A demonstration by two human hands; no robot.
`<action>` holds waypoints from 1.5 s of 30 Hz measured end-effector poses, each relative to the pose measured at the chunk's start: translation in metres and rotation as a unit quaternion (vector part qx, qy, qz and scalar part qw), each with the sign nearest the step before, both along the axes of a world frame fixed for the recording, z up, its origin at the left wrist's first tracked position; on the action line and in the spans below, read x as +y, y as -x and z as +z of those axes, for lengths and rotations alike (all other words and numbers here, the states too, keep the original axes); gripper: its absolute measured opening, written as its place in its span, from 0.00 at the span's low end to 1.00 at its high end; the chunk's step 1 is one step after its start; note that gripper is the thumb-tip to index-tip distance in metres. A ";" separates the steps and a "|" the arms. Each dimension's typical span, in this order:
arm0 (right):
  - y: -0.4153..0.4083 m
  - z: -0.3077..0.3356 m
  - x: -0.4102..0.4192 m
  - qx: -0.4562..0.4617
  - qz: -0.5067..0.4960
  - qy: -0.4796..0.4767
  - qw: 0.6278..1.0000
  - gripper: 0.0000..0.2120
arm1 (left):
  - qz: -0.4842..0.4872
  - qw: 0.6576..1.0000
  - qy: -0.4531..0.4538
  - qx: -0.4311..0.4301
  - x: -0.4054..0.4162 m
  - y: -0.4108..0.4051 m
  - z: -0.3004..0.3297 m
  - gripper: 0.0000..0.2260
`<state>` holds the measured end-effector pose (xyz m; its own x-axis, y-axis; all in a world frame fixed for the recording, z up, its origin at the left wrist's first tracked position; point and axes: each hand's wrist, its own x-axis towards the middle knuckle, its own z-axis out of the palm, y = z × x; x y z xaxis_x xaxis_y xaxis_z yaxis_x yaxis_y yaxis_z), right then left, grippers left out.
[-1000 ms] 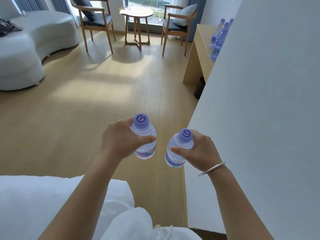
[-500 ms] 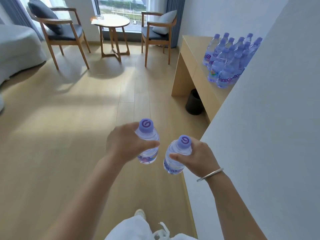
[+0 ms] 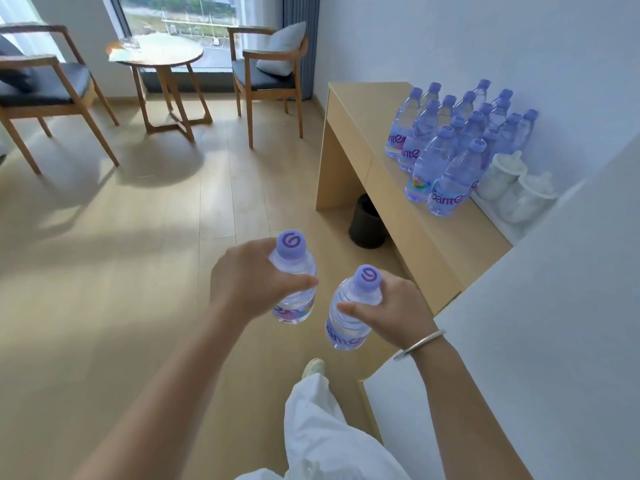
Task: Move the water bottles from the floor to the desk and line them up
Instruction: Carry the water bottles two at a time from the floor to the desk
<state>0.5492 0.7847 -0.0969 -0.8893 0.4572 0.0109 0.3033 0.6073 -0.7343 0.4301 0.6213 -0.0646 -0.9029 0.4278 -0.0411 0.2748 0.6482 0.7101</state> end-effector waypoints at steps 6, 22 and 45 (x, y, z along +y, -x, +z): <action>0.102 -0.005 0.075 -0.003 -0.025 0.017 1.000 0.13 | -0.017 1.000 0.005 -0.019 0.080 0.099 -0.002 0.20; 0.287 0.008 0.238 0.012 -0.109 0.015 0.994 0.13 | -0.081 0.996 -0.022 -0.040 0.268 0.306 0.005 0.11; 0.548 0.016 0.441 0.064 -0.527 0.048 0.846 0.14 | -0.351 0.936 0.022 -0.030 0.589 0.576 0.017 0.17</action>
<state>0.0015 1.2260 -0.0805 0.0188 0.9998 -0.0050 0.5536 -0.0146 -0.8327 -0.1463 1.2105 -0.0474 -0.3953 0.9115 -0.1137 0.6047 0.3514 0.7147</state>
